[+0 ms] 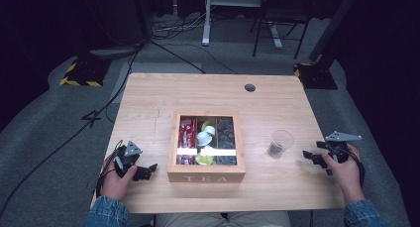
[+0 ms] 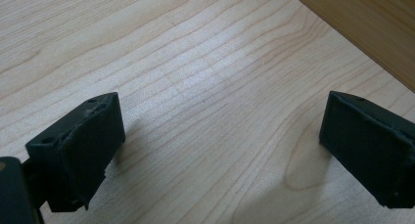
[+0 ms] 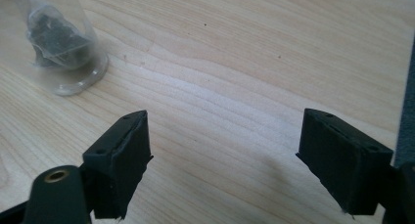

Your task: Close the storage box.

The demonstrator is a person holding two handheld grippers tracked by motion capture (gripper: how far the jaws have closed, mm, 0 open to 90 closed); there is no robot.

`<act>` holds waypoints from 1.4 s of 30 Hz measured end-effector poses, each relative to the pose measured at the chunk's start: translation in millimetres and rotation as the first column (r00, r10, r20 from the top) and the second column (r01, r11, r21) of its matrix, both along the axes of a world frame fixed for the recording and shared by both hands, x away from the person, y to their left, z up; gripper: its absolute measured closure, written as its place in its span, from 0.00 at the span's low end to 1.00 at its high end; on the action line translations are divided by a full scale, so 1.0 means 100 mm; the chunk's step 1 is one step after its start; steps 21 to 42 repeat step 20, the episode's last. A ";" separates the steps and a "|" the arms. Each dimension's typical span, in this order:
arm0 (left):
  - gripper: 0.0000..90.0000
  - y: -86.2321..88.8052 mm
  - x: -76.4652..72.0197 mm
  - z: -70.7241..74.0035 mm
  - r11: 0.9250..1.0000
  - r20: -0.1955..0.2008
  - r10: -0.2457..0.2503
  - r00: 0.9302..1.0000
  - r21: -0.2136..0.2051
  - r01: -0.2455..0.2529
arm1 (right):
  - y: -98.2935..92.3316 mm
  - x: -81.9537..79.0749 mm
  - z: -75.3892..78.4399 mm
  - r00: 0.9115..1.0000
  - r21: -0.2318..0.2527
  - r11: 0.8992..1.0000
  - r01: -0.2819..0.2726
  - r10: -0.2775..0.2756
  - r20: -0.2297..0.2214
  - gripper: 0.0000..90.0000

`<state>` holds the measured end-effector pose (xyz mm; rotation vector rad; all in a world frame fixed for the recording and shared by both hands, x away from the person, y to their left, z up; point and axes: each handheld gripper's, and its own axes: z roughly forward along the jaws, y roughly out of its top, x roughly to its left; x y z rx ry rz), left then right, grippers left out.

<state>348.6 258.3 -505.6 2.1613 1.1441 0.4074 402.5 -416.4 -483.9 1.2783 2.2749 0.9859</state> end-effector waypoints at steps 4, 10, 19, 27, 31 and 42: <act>0.04 0.00 0.00 0.00 1.000 0.001 0.001 1.000 0.001 -0.001 | 0.02 -0.01 -0.10 1.000 -0.014 1.000 0.009 -0.009 0.006 0.21; 0.04 0.00 0.00 0.00 1.000 0.000 0.000 1.000 0.000 0.000 | 0.05 -0.03 -0.19 0.999 -0.018 1.000 0.026 -0.025 0.045 0.17; 0.03 -0.01 0.00 0.00 1.000 0.001 0.009 1.000 0.005 -0.009 | 0.05 -0.03 -0.20 0.999 -0.018 0.999 0.028 -0.027 0.043 0.16; 0.03 -0.01 0.00 0.00 1.000 0.001 0.013 1.000 0.007 -0.013 | 0.05 -0.03 -0.20 0.999 -0.016 0.999 0.029 -0.028 0.042 0.16; 0.03 -0.01 0.00 0.00 1.000 0.001 0.013 1.000 0.007 -0.013 | 0.05 -0.03 -0.20 0.999 -0.016 0.999 0.029 -0.028 0.042 0.16; 0.03 -0.01 0.00 0.00 1.000 0.001 0.013 1.000 0.007 -0.013 | 0.05 -0.03 -0.20 0.999 -0.016 0.999 0.029 -0.028 0.042 0.16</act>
